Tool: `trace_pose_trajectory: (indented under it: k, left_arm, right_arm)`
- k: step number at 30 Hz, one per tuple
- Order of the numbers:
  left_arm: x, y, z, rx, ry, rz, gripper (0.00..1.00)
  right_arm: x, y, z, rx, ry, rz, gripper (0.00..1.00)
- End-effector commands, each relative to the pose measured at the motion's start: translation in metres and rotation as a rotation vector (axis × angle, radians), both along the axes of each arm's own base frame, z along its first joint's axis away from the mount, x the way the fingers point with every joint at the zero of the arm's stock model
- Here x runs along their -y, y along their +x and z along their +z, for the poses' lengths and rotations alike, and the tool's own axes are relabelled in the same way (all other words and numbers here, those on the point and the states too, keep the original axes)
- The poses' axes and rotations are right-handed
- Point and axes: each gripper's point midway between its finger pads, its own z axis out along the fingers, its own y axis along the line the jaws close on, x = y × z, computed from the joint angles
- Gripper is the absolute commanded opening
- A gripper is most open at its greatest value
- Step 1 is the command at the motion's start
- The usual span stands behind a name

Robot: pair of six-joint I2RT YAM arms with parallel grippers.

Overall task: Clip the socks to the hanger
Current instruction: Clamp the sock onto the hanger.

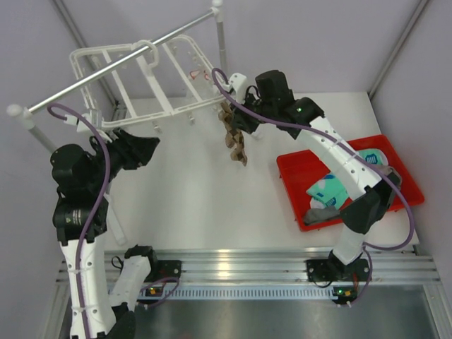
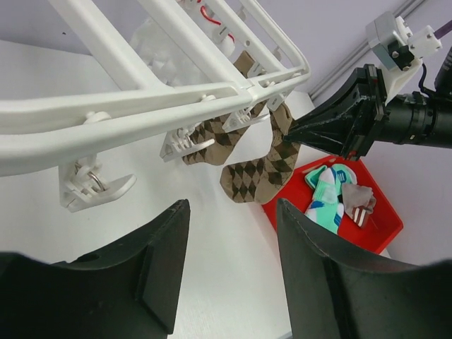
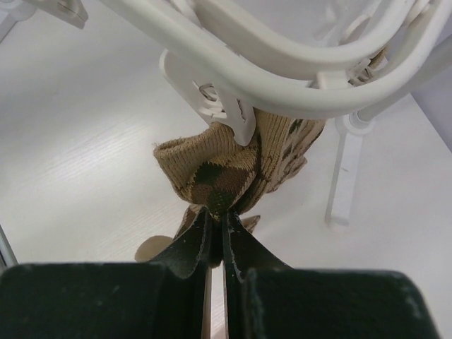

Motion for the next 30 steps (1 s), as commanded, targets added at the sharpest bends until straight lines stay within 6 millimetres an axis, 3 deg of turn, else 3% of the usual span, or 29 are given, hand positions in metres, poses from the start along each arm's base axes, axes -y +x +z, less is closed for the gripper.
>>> trace_pose_trajectory:
  k: [1, 10, 11, 12, 18, 22, 27, 30]
  left_arm:
    - [-0.001, 0.007, 0.001, 0.028, 0.024, -0.007, 0.57]
    - [0.009, 0.006, 0.001, 0.044, 0.015, -0.078, 0.57]
    - [0.010, 0.006, 0.001, 0.043, 0.018, -0.084, 0.59]
    - [0.015, 0.005, -0.001, 0.042, 0.030, -0.130, 0.59]
    - [0.023, 0.008, -0.006, 0.070, 0.048, -0.202, 0.58]
    - [0.015, 0.025, -0.011, 0.107, 0.071, -0.161, 0.58]
    - [0.009, 0.043, -0.015, 0.162, 0.099, -0.118, 0.59]
    - [0.008, 0.053, -0.018, 0.181, 0.130, -0.099, 0.61]
  right_arm:
    - [0.003, -0.004, 0.031, 0.070, 0.061, 0.000, 0.00]
    - [0.007, 0.001, 0.028, 0.074, 0.056, -0.013, 0.00]
    - [0.009, 0.002, 0.026, 0.066, 0.056, -0.020, 0.02]
    - [0.010, 0.002, 0.025, 0.064, 0.059, -0.022, 0.17]
    - [0.011, -0.002, 0.020, 0.043, 0.076, -0.024, 0.28]
    - [0.010, -0.007, 0.023, 0.038, 0.096, -0.008, 0.33]
    - [-0.002, -0.029, 0.027, -0.002, 0.187, 0.084, 0.34]
    - [-0.006, -0.052, 0.040, -0.004, 0.268, 0.165, 0.41]
